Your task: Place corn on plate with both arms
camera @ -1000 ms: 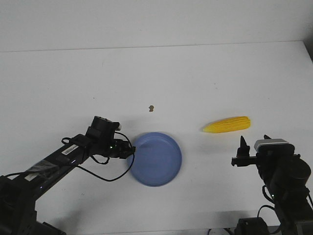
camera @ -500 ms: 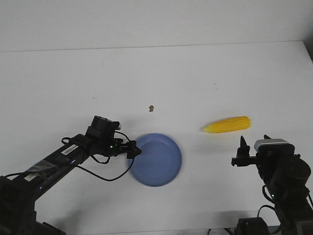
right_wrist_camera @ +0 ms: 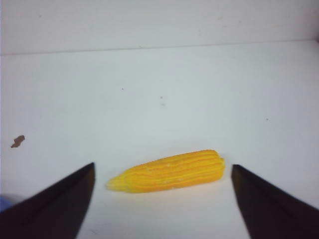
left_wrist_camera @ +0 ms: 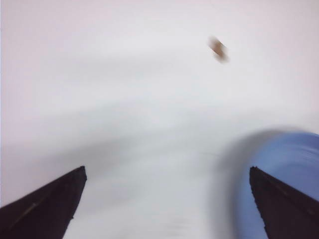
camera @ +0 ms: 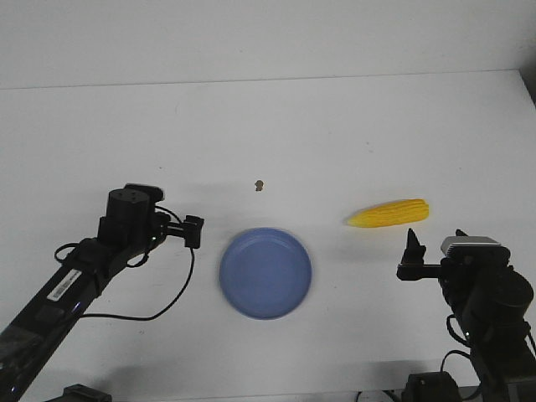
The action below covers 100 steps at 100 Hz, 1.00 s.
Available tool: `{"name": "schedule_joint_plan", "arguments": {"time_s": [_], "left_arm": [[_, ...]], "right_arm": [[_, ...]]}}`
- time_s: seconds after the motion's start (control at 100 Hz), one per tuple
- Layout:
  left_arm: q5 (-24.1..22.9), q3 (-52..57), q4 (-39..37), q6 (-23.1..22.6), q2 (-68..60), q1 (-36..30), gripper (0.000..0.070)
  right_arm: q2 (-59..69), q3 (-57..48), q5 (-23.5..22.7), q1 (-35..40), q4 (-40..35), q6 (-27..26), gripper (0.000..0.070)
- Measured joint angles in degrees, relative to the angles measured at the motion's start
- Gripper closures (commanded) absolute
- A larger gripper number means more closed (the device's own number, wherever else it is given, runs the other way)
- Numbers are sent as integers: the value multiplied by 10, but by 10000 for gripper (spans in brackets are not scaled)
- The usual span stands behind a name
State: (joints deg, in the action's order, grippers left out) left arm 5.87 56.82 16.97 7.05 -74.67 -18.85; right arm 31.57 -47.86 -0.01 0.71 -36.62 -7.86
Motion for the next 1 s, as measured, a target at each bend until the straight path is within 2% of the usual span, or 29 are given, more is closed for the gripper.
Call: {"name": "schedule_joint_plan", "arguments": {"time_s": [0.07, 0.13, 0.19, 0.24, 0.43, 0.73, 0.87, 1.0], "left_arm": [[-45, 0, 22, -28, 22, 2, 0], [-56, 0, 37, -41, 32, 6, 0], [-57, 0, 45, -48, 35, 9, 0], [-57, 0, 48, -49, 36, 10, 0], [-56, 0, 49, -50, 36, 10, 0], [-43, 0, 49, -48, 36, 10, 0], [-41, 0, 48, -48, 36, 10, 0], [-41, 0, 47, -48, 36, 10, 0]], "right_arm": [[9, 0, 7, 0, -2, -21, 53], [26, -1, 20, 0, -7, -46, 53], [55, -1, 38, 0, -8, -72, 41], [85, -1, 45, -2, -7, -94, 0], [209, -1, 42, -13, 36, -172, 0], [383, -1, -43, -26, 132, -296, 0], [438, -1, -46, -26, 163, -341, 0], [469, -1, -46, -26, 181, -359, 0]]}}
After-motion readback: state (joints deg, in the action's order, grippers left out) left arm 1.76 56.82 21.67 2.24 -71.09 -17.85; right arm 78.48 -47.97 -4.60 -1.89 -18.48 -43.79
